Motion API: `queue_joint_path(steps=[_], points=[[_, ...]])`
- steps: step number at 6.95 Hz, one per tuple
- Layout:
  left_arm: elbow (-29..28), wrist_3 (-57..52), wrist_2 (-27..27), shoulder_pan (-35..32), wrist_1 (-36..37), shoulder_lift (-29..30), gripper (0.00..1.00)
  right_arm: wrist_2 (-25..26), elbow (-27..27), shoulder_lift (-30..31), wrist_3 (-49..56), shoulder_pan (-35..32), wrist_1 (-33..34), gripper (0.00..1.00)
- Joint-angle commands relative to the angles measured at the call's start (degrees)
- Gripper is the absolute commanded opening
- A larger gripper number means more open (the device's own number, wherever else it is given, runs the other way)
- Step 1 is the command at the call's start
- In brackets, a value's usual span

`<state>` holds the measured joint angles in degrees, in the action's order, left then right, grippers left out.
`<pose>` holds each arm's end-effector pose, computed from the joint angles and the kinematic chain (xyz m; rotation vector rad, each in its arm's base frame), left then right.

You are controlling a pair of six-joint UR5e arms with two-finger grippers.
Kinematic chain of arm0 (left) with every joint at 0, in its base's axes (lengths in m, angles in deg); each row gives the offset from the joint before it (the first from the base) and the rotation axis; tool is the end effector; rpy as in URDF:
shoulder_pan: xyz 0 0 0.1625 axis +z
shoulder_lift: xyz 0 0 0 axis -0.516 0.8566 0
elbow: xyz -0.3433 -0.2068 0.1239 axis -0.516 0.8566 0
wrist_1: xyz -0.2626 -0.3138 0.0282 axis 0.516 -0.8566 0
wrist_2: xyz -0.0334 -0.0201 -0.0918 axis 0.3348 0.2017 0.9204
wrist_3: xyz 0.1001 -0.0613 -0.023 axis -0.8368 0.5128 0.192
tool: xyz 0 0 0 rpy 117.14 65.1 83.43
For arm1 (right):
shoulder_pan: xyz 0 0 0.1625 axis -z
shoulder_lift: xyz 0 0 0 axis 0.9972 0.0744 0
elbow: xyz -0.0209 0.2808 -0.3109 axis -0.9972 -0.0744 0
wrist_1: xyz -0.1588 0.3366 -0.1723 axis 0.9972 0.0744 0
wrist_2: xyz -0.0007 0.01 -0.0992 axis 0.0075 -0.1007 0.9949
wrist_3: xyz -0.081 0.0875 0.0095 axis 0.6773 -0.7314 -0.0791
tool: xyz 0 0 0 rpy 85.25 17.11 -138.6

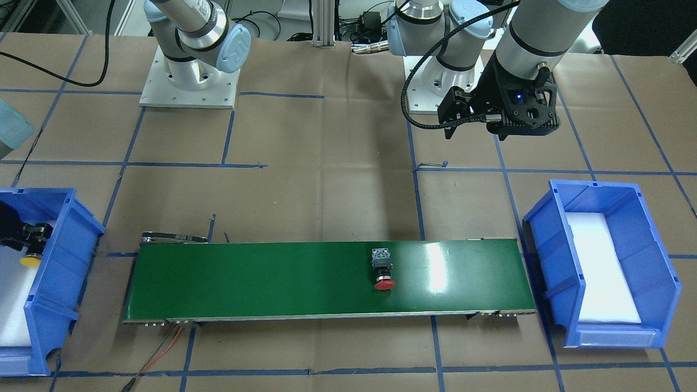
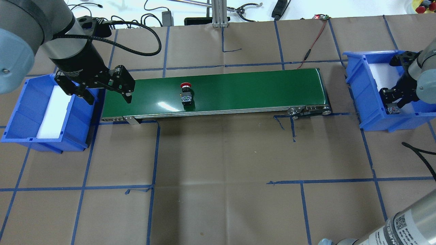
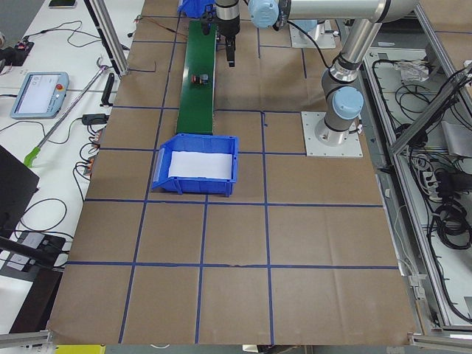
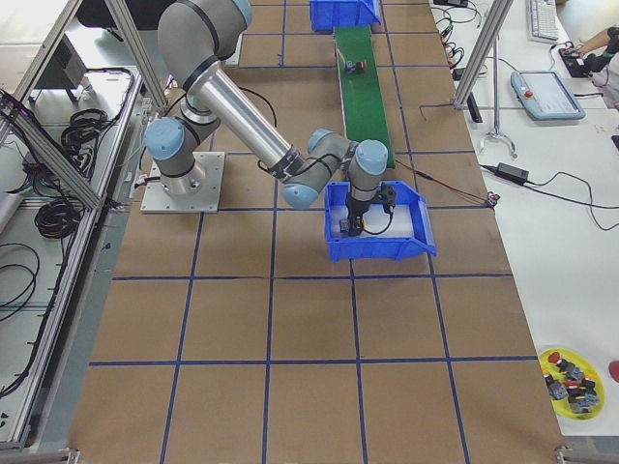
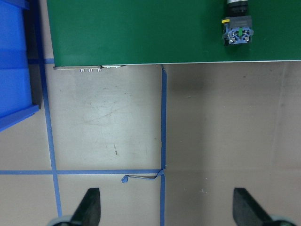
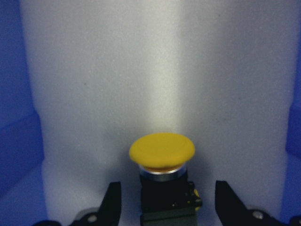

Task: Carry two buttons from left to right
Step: 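Lower the yellow button into the bin and open the right gripper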

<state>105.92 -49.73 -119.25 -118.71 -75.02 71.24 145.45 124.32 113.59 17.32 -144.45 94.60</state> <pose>-0.1145 -0.4698 0.4447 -0.0031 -3.1315 -0.1414 -0.1944 -0.5612 0.1910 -0.0106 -3.0866 -0.0612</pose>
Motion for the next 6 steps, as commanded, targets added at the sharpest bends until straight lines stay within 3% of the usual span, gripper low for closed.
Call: queue_joint_path(steps=[1, 2, 4, 6], points=[[-0.09, 0.02, 0.0, -0.07, 0.0, 0.0, 1.0, -0.15, -0.56, 1.02, -0.12, 0.0, 0.06, 0.88], [-0.09, 0.02, 0.0, 0.01, 0.0, -0.09, 1.0, -0.94, -1.17, 4.51, -0.64, 0.0, -0.03, 1.0], [0.0, 0.02, 0.0, 0.01, 0.0, -0.09, 1.0, -0.86, -2.57, 8.05, -1.35, -0.26, -0.73, 1.0], [-0.09, 0.02, 0.09, 0.01, 0.0, -0.09, 1.0, -0.77, -9.92, 11.3, -1.7, -2.96, -5.52, 1.0]])
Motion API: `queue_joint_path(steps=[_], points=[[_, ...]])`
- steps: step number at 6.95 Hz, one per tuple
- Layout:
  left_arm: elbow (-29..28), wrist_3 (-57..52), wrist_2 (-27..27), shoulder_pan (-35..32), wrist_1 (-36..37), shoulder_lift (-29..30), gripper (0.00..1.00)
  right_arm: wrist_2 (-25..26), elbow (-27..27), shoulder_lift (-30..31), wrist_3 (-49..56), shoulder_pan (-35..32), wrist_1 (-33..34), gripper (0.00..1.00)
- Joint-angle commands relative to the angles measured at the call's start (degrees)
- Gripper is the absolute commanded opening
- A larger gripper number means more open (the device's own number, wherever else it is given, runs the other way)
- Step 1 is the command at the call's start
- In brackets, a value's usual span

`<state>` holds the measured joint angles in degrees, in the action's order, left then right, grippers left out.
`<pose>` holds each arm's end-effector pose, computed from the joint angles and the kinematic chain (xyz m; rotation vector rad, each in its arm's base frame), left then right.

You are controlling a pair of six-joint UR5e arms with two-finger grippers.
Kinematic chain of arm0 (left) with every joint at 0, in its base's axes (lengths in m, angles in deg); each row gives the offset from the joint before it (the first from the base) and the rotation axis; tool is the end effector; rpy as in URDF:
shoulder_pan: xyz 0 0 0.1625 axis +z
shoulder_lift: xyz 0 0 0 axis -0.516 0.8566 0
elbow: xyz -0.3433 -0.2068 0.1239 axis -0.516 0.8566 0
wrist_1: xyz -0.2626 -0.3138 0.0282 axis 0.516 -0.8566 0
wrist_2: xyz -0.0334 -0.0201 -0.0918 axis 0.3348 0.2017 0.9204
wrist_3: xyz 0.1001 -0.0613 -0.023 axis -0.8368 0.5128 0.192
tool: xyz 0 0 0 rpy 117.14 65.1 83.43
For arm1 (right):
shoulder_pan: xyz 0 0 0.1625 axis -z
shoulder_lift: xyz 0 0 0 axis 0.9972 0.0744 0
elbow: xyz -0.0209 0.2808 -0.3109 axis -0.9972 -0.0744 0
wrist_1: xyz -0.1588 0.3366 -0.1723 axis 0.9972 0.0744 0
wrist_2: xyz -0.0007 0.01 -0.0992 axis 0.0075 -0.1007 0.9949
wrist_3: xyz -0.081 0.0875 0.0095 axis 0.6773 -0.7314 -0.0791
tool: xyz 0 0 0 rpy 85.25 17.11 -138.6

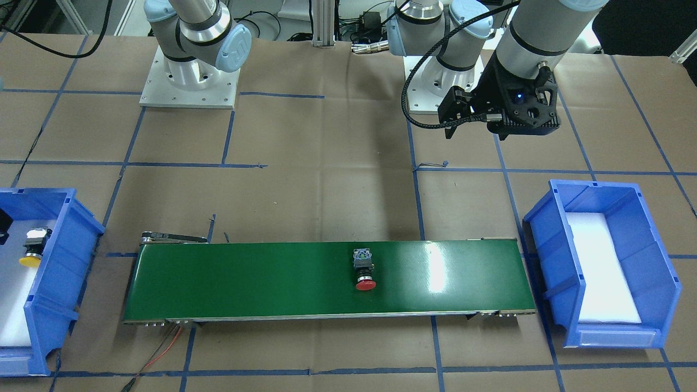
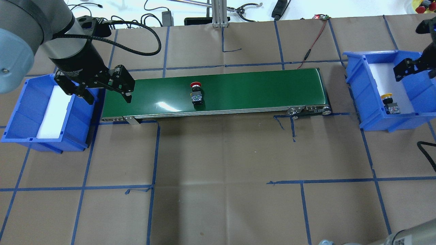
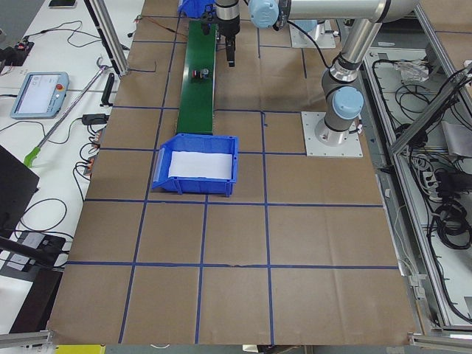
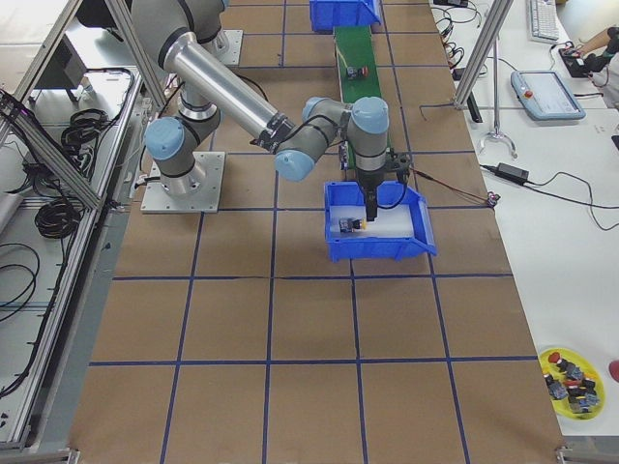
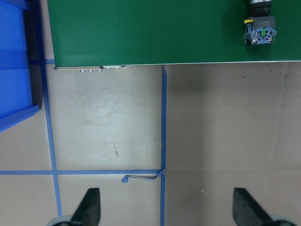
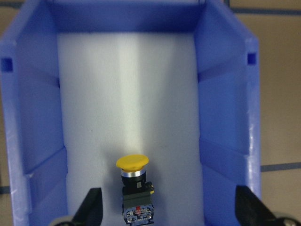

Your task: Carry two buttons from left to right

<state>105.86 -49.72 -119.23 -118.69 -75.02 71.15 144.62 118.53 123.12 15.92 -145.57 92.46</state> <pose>-0.1144 -0.4696 0.4459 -0.0023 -3.1315 -0.1373 -0.1869 -0.5743 0.3299 -0.0266 -2.9742 0.2516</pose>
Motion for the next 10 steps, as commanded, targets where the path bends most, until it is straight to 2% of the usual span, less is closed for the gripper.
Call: queue_joint_path(steps=[1, 2, 3, 6, 10], points=[[-0.03, 0.0, 0.07, 0.0, 0.0, 0.0, 1.0, 0.76, -8.53, 1.96, -3.69, -6.04, -11.96, 1.0], [-0.03, 0.0, 0.07, 0.0, 0.0, 0.0, 1.0, 1.03, -11.01, 2.22, -10.43, -9.3, -18.13, 1.0], [-0.03, 0.0, 0.07, 0.0, 0.0, -0.08, 1.0, 1.03, -11.47, 2.23, -16.93, -13.34, -21.24, 1.0], [-0.03, 0.0, 0.07, 0.0, 0.0, 0.0, 1.0, 1.12, -11.39, 2.58, -28.92, -23.46, -21.62, 1.0], [-0.03, 0.0, 0.15, -0.09, 0.0, -0.08, 1.0, 0.42, -10.77, 1.44, -37.99, -30.32, -21.01, 1.0]])
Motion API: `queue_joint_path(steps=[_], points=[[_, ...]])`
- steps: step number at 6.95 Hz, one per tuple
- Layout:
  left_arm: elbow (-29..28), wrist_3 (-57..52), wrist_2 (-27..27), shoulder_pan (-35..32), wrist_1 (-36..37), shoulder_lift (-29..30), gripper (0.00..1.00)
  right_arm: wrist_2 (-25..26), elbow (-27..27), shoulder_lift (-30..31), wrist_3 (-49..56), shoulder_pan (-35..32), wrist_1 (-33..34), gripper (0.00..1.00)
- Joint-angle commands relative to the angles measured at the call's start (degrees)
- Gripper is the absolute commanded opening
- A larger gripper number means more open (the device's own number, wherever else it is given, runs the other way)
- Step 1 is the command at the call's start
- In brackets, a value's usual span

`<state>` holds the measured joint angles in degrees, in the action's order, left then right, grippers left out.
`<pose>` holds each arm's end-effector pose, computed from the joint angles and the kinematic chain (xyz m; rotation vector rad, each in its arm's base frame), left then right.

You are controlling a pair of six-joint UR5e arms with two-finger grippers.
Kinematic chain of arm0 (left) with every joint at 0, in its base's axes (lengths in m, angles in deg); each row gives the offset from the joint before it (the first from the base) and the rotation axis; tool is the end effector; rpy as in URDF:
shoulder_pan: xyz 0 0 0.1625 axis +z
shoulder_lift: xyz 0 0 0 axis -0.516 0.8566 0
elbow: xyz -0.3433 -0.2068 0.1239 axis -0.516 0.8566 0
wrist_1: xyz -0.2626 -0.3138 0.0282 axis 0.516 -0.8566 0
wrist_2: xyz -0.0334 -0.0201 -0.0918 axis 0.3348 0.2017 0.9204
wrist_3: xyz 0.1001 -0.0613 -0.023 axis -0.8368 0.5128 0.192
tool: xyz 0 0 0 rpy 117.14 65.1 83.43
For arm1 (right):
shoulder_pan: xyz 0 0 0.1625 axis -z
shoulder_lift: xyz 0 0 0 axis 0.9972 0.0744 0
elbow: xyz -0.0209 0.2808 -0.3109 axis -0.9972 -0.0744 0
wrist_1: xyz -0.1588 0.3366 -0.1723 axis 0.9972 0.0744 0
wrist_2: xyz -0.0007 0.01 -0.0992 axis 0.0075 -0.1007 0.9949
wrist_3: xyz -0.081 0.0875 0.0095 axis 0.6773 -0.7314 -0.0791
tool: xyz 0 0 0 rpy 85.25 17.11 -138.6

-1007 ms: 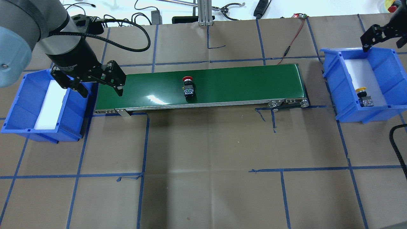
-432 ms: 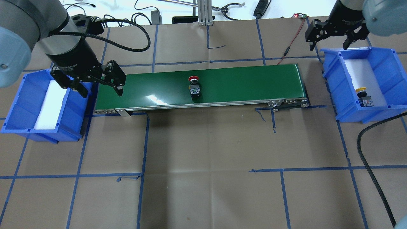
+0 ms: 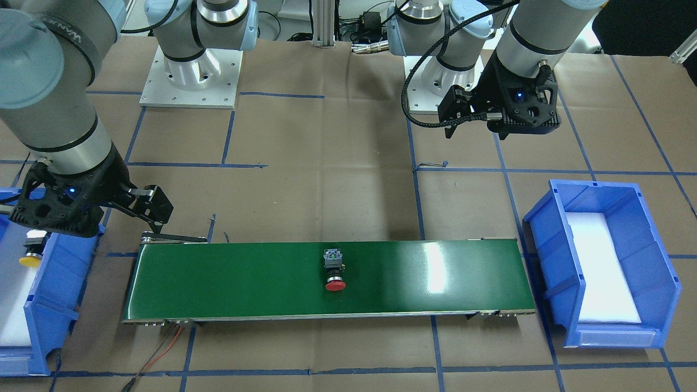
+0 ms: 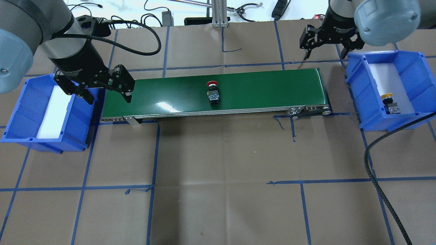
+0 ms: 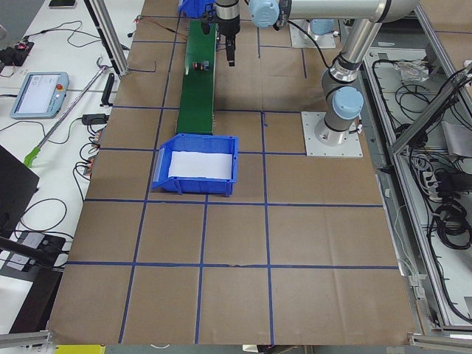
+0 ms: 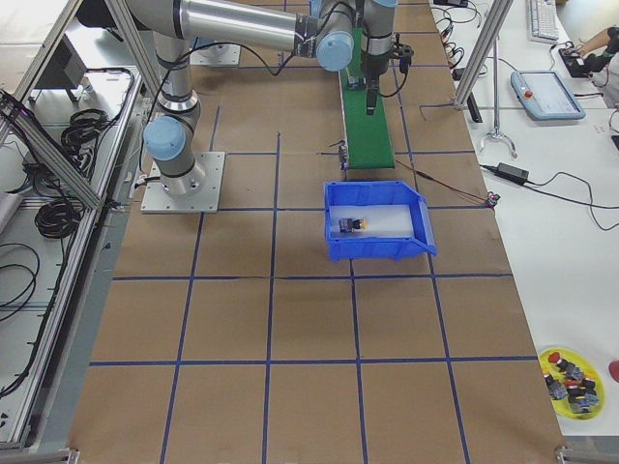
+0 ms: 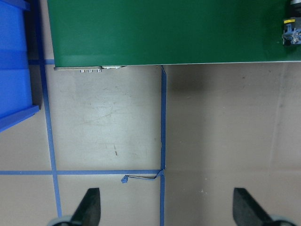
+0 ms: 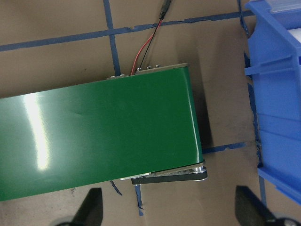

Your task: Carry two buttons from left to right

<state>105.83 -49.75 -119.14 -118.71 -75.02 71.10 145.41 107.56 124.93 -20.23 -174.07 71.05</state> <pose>-0.1147 -0.4694 0.4466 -0.0035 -3.1301 -0.1349 0.1083 -0.5883 0.3989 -0.2273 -3.0679 0.1176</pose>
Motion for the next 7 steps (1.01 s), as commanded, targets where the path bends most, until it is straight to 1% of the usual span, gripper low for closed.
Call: queue_joint_path(steps=[1, 7], points=[[0.0, 0.04, 0.07, 0.01, 0.0, -0.03, 1.0, -0.38, 0.2, -0.72, -1.86, -3.23, 0.66, 1.0], [0.0, 0.04, 0.07, 0.01, 0.0, -0.03, 1.0, -0.73, 0.29, -1.95, -1.86, -4.38, 0.93, 1.0]])
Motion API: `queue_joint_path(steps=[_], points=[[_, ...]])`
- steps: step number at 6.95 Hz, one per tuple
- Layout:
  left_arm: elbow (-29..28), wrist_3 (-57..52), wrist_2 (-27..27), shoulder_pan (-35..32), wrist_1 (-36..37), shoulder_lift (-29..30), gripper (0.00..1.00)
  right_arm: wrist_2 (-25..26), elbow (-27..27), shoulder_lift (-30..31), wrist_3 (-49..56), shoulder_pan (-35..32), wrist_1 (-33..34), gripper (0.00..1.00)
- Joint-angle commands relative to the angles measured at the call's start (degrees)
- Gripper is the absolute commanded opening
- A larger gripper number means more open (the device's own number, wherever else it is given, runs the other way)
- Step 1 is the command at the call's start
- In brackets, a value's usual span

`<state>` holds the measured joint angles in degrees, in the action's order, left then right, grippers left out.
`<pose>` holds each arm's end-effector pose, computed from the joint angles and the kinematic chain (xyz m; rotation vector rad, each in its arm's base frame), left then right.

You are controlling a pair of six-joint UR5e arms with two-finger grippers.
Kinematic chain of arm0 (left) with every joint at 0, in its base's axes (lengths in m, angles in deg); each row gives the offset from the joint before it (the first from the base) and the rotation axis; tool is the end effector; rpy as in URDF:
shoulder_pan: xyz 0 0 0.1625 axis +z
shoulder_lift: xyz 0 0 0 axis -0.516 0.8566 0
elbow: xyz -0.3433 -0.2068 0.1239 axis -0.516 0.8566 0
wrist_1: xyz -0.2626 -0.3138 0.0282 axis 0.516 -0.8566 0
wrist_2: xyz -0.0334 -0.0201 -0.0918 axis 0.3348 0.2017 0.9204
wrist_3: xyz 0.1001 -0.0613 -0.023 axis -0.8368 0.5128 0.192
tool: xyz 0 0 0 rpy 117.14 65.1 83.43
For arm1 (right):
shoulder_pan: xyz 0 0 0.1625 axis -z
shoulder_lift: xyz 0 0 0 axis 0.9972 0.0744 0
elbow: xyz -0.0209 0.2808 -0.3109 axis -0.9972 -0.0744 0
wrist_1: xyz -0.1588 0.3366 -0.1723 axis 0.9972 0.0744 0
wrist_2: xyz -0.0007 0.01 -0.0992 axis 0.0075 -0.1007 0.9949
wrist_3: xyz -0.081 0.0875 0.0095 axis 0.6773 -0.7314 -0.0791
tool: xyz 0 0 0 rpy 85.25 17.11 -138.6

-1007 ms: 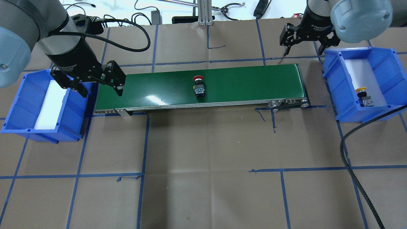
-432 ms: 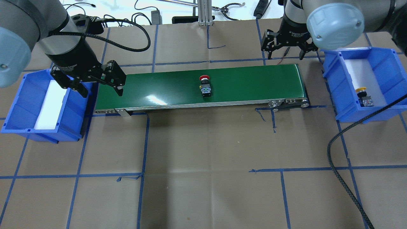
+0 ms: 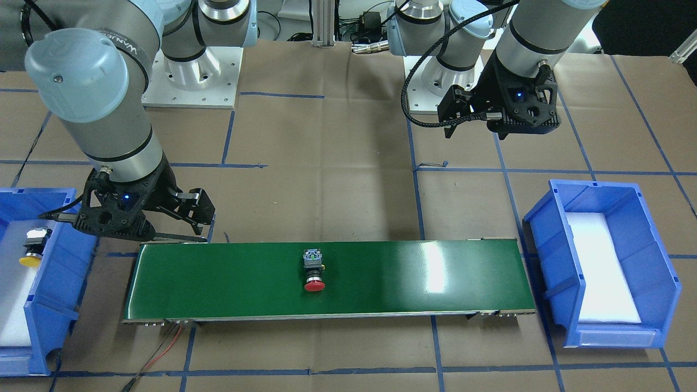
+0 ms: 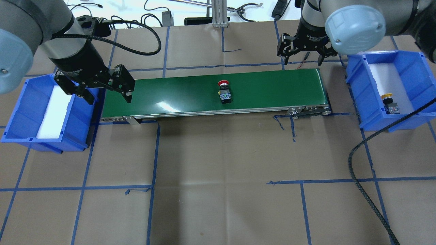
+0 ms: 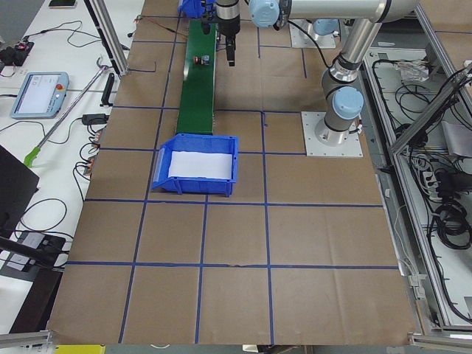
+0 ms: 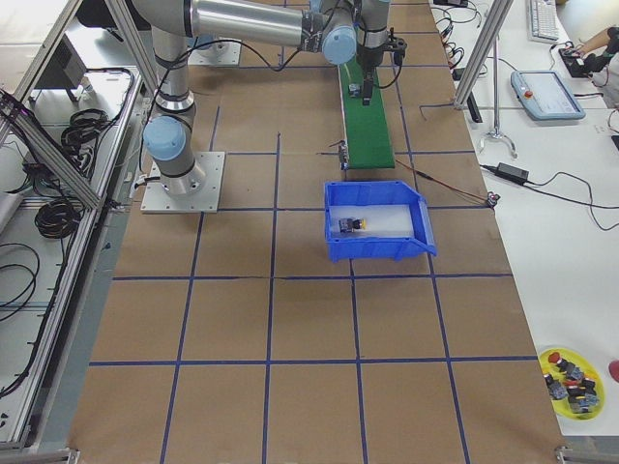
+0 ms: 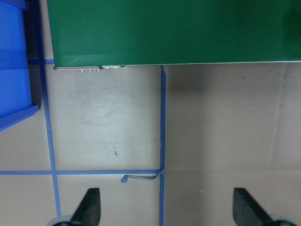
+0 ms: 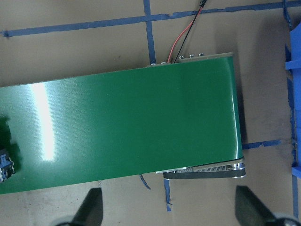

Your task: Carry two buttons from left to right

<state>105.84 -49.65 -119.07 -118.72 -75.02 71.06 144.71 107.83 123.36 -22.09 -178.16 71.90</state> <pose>-0.1150 -0.4691 0.4468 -0.0010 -3.1290 -0.1340 0.1517 -0.5861 0.3820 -0.1670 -3.0872 0.0946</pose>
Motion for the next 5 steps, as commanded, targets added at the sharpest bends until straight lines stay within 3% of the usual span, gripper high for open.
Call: queue_joint_path(steps=[1, 5], points=[[-0.01, -0.07, 0.0, 0.03, 0.0, 0.0, 1.0, -0.12, 0.02, -0.64, 0.09, -0.3, 0.6, 1.0], [-0.01, -0.07, 0.0, 0.03, 0.0, 0.09, 1.0, -0.03, -0.51, -1.53, 0.17, -0.3, 1.22, 1.0]])
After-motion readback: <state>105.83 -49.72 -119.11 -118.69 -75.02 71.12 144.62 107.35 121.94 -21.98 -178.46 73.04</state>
